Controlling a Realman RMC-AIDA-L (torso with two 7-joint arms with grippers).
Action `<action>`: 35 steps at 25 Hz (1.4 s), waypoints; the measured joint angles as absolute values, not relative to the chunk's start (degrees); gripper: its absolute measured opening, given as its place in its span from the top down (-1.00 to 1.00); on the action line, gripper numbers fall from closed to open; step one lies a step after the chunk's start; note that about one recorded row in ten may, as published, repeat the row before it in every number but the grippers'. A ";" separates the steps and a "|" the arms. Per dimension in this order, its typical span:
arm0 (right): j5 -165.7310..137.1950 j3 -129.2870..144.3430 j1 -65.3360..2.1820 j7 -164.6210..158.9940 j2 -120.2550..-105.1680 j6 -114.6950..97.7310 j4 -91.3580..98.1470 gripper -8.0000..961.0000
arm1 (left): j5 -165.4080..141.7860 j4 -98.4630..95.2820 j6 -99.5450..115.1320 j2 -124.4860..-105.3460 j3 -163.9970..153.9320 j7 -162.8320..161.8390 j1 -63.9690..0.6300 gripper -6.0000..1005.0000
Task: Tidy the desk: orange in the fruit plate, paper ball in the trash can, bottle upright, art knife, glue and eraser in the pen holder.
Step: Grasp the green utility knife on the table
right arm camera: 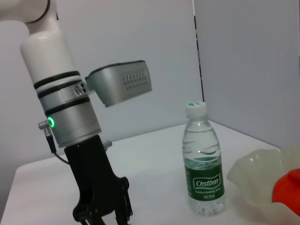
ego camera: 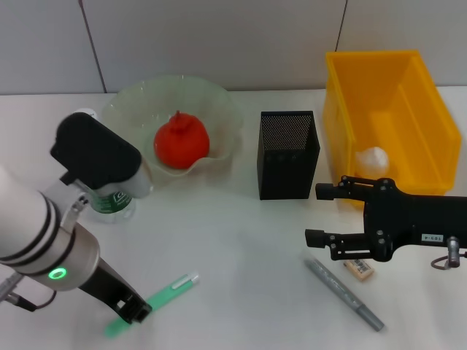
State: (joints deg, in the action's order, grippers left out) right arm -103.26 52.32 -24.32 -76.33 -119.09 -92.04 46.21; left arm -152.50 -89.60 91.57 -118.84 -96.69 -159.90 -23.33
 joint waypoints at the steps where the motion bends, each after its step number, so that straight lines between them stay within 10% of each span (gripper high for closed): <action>1: -103.27 52.41 -24.33 -76.27 -119.09 -92.04 46.23 -0.72 | -152.51 -89.19 91.45 -118.87 -97.14 -160.04 -23.51 0.69; 14: -103.27 52.42 -24.85 -75.83 -119.09 -92.09 46.17 -0.72 | -153.04 -85.54 89.42 -118.92 -98.81 -159.98 -24.49 -0.19; 28: -103.27 52.54 -24.96 -75.77 -119.09 -91.59 46.05 -0.72 | -152.92 -84.55 89.30 -118.92 -99.93 -159.89 -24.84 -0.18; 35: -103.27 52.61 -24.96 -75.76 -119.09 -91.65 46.05 -0.72 | -153.00 -84.54 89.60 -118.92 -99.95 -159.87 -25.01 0.18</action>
State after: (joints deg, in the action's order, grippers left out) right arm -103.27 52.61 -24.96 -75.76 -119.09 -91.64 46.05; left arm -153.00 -84.54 89.60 -118.92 -99.95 -159.87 -25.01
